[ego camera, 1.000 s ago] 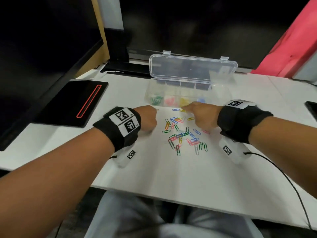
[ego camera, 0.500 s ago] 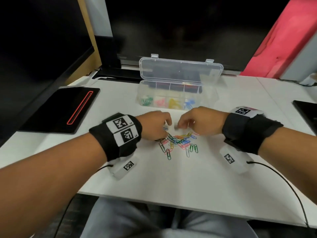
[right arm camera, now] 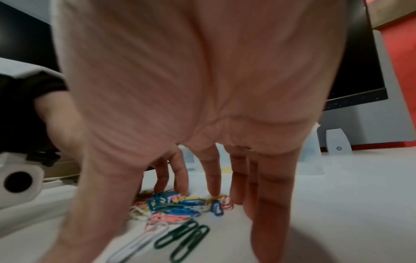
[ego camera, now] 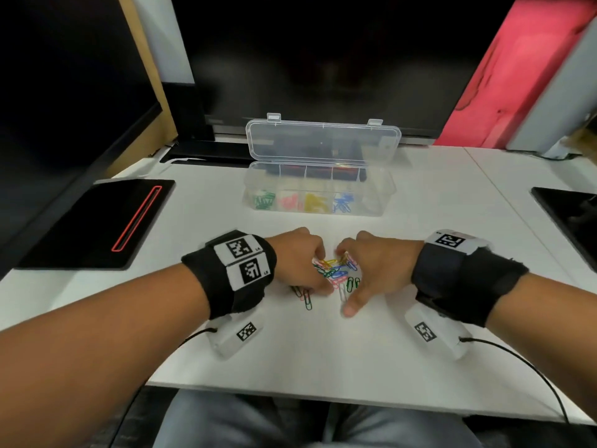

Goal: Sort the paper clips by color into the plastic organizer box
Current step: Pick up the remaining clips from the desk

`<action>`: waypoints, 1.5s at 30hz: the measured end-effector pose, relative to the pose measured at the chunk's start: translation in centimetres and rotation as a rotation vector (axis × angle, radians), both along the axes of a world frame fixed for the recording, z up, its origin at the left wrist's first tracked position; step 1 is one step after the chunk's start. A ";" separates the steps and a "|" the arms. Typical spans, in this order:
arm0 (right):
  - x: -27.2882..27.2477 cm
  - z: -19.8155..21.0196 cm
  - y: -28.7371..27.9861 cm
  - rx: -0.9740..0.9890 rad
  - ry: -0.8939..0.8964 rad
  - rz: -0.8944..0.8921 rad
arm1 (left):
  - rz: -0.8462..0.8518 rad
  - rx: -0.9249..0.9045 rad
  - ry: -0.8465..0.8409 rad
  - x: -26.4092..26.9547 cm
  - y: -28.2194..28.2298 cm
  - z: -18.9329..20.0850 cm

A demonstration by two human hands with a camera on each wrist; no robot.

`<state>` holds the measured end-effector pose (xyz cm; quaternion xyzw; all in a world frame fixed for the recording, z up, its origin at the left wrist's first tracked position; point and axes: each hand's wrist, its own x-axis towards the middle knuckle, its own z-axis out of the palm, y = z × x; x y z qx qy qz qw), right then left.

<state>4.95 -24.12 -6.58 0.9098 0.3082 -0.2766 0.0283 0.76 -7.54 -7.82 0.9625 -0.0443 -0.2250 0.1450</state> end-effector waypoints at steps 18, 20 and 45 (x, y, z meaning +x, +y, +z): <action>-1.2 -0.7 4.8 0.272 0.000 -0.118 | 0.272 -0.381 0.008 -0.2 0.3 -0.4; -0.9 -1.0 4.9 0.370 0.095 -0.225 | 0.307 -0.490 -0.007 -0.3 0.8 -0.3; -1.9 4.7 6.4 0.488 -0.083 0.079 | 0.997 -2.349 0.209 -2.6 -0.8 -2.4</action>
